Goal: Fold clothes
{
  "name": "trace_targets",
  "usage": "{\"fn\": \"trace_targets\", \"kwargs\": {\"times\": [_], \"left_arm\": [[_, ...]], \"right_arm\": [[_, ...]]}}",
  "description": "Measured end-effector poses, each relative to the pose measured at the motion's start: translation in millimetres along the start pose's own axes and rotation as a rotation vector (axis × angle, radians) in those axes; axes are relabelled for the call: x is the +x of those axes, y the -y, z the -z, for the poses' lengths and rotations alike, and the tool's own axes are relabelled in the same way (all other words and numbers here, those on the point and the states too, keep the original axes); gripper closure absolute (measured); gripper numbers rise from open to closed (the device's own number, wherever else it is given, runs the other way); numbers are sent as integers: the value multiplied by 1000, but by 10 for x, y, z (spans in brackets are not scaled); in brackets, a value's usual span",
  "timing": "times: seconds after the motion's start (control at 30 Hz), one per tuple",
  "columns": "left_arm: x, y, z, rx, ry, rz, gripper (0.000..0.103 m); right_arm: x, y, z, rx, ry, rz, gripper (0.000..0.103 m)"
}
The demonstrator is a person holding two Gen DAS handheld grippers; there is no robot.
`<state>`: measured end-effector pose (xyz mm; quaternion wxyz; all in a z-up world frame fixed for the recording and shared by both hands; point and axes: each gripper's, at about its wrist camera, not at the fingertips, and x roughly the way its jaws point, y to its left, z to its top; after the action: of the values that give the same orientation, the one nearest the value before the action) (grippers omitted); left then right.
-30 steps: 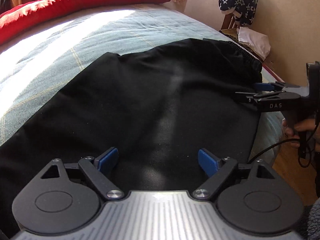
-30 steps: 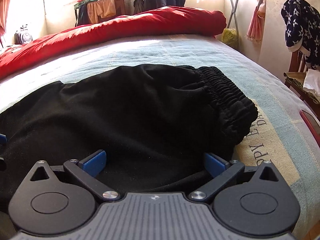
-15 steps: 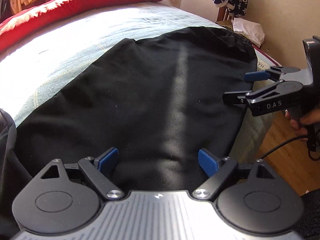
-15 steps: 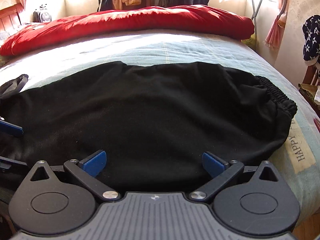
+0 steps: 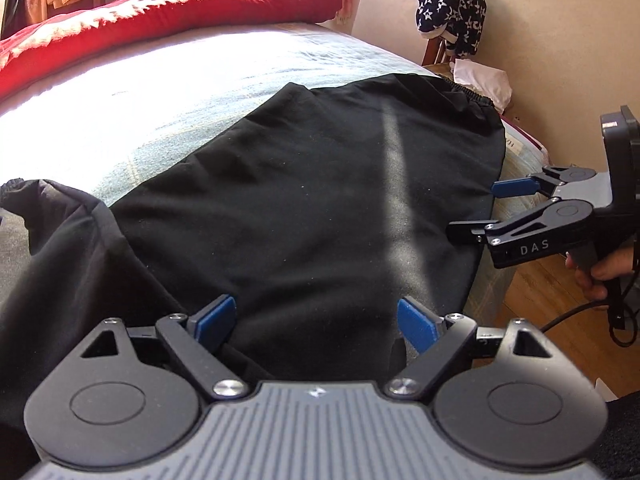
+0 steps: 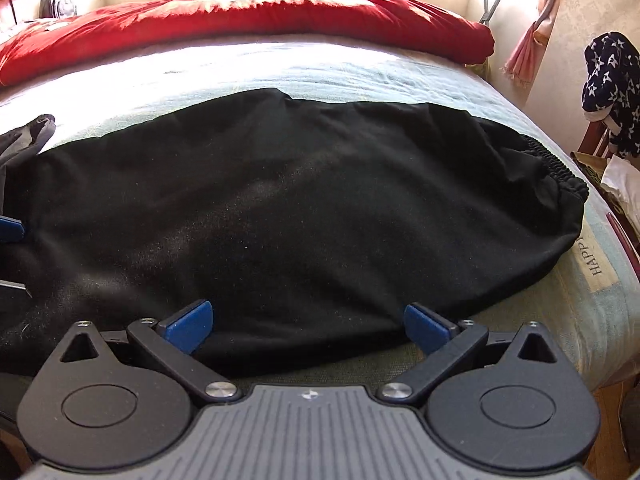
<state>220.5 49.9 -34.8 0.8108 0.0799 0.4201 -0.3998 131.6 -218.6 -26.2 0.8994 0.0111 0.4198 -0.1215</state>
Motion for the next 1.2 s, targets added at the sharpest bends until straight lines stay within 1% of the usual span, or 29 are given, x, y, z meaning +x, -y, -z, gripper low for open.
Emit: {"fn": "trace_targets", "kwargs": {"times": [0.1,0.2,0.3,0.37,0.5,0.6,0.7,0.8,0.93,1.07,1.2], "left_arm": [[-77,-96,-5,-13,29,14,15],[-67,-150,-6,-12,33,17,15],[-66,-188,48,-6,24,26,15],[-124,-243,69,-14,31,36,15],[-390,-359,50,-21,98,69,15],[-547,-477,16,-31,133,70,12],[-656,-608,5,-55,145,56,12],[-712,-694,57,-68,134,35,12],[-747,-806,104,-95,114,17,12],[-772,-893,92,-116,104,-23,12],[-855,-906,106,-136,115,-61,12]], "right_arm": [[-57,-33,-57,29,8,14,0],[-60,-170,-139,-17,9,21,0],[51,-288,-139,-54,-57,23,0],[59,-279,-136,-27,-74,28,0],[-36,-316,-221,-16,-75,62,0],[-111,-424,-332,-32,-59,51,0],[-111,-570,-403,-61,-65,17,0],[-122,-708,-445,-93,-73,-30,0],[-199,-814,-494,-96,-60,-107,0],[-211,-836,-585,-42,-48,-233,0],[-149,-911,-703,-22,-30,-343,0]]}}
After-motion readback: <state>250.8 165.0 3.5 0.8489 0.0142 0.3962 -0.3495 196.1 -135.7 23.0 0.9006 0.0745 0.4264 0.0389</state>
